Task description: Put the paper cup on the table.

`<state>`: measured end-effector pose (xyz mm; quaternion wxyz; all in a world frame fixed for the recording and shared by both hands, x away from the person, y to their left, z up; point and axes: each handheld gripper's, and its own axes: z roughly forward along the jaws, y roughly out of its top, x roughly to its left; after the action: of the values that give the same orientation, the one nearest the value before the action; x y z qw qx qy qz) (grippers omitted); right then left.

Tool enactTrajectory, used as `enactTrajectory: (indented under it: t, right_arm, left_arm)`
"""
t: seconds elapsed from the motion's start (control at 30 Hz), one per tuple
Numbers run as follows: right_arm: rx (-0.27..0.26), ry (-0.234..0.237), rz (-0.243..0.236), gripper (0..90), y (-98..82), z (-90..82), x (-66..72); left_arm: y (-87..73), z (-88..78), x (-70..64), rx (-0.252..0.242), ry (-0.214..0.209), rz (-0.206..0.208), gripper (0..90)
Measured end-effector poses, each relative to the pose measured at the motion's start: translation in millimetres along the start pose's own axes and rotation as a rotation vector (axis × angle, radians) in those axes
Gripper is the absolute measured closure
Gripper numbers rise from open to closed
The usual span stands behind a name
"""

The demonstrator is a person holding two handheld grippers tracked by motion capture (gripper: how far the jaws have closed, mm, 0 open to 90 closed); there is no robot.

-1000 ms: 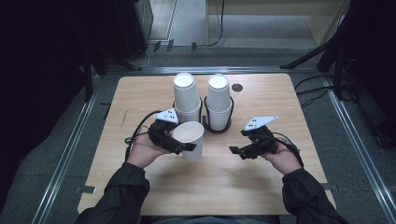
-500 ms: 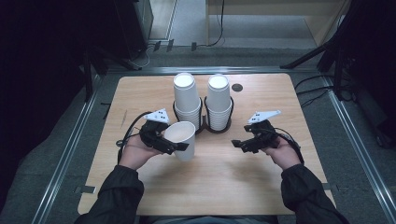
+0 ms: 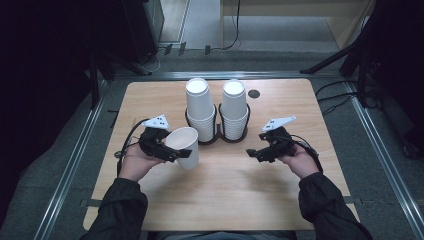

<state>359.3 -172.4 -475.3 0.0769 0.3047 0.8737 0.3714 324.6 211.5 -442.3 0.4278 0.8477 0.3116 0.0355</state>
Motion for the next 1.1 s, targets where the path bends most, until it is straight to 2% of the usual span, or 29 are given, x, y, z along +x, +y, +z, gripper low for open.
enactTrajectory:
  t: [0.4,0.5,0.53,0.57,0.8,0.93,1.1]
  right_arm:
    - [-0.003,-0.01,-0.009,20.3,1.3,3.5,-1.9]
    - [0.002,-0.011,-0.017,20.4,1.1,4.5,-0.1]
    - [0.002,-0.011,-0.017,20.4,1.1,4.5,-0.1]
    - [0.009,-0.012,-0.021,20.3,0.8,5.9,0.5]
    - [0.028,-0.007,-0.034,20.3,-1.1,11.0,4.0]
    - [0.028,-0.013,-0.028,20.3,-3.2,9.7,3.6]
    - [0.032,-0.017,-0.03,20.3,-5.8,8.6,4.7]
  left_arm:
    - [-9.3,-16.0,14.9,-0.013,0.059,-0.044,18.6]
    - [-13.2,-23.4,23.1,-0.023,0.076,-0.082,18.2]
    - [-13.2,-23.4,23.1,-0.023,0.076,-0.082,18.2]
    - [-15.7,-28.0,27.9,-0.025,0.106,-0.085,18.2]
    - [-20.3,-37.0,43.4,-0.035,0.149,-0.103,18.2]
    - [-21.1,-37.9,50.8,-0.028,0.161,-0.114,18.0]
    - [-19.2,-39.4,57.9,-0.03,0.173,-0.107,17.8]
